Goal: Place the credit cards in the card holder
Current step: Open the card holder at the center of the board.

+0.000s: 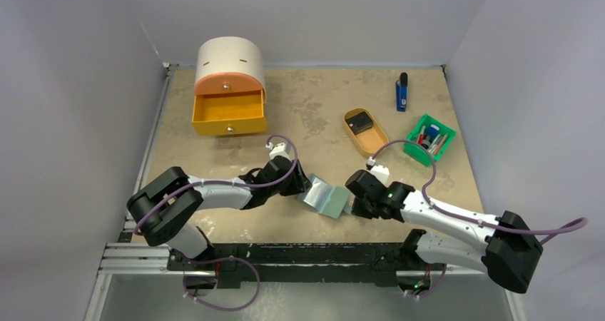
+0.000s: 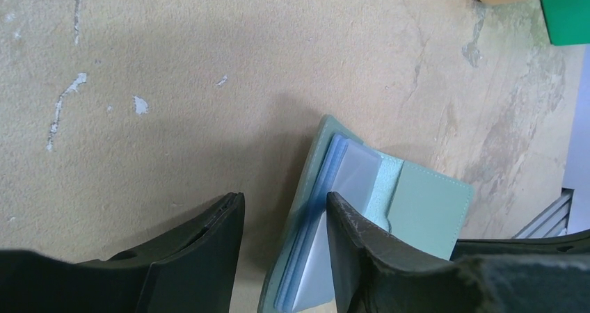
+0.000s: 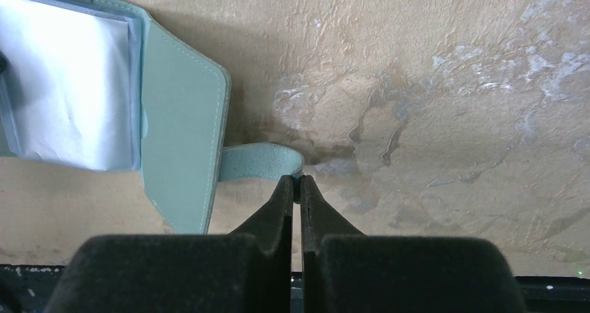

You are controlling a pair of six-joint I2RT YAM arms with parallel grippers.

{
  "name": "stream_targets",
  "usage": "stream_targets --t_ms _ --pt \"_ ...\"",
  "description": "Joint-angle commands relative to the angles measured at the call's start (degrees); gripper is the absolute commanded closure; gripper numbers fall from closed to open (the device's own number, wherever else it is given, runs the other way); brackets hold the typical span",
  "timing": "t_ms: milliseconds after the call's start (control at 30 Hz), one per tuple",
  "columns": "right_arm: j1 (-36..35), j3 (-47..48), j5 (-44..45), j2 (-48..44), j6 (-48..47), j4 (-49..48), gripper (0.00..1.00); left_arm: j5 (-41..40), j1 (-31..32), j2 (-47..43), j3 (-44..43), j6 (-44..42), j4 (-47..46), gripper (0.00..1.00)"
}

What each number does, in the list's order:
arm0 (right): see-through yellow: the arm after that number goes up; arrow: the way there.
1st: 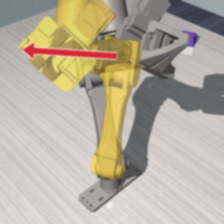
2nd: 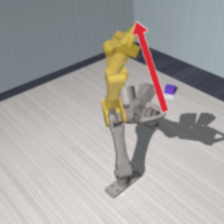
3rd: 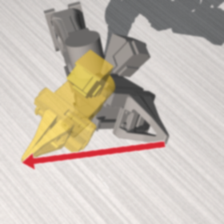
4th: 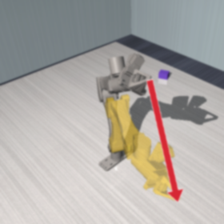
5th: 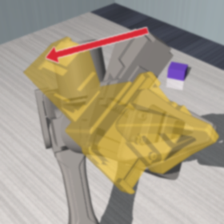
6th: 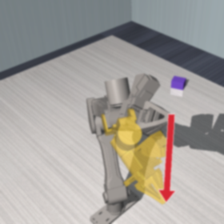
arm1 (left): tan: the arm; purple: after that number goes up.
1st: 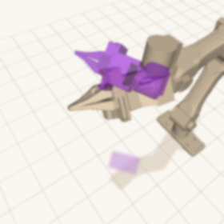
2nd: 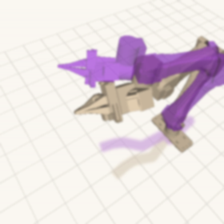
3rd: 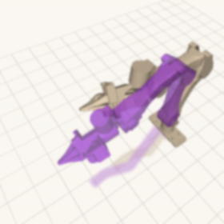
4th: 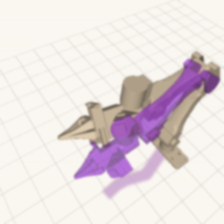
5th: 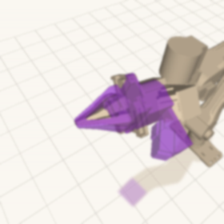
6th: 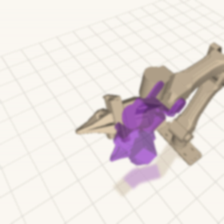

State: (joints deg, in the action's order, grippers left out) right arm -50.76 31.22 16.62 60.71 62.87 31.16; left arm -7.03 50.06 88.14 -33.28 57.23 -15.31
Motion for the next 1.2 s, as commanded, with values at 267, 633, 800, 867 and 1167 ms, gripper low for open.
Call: stream_targets --t_ms 267,633,800,867,1167 --pt "-0.04 -3.26 -0.01 0.75 3.69 -1.45 1.0 12.09 0.3 -0.93 3.85 1.01 -10.22 0.55" --pt "-0.04 -1.87 0.16 -2.17 2.29 -1.08 0.92 11.0 0.3 -6.14 4.51 1.99 -9.17 1.0" --pt "-0.05 2.97 0.79 -6.01 -0.44 1.98 0.52 4.92 0.37 -12.17 4.14 2.16 -0.97 1.0" --pt "-0.1 5.6 0.82 -7.19 -2.84 2.24 0.48 2.85 0.55 -14.17 4.07 2.31 1.49 1.0" --pt "-0.11 13.46 -7.44 -6.49 -10.8 -11.24 0.51 -10.25 3.88 -16.61 1.2 4.37 12.71 1.0"
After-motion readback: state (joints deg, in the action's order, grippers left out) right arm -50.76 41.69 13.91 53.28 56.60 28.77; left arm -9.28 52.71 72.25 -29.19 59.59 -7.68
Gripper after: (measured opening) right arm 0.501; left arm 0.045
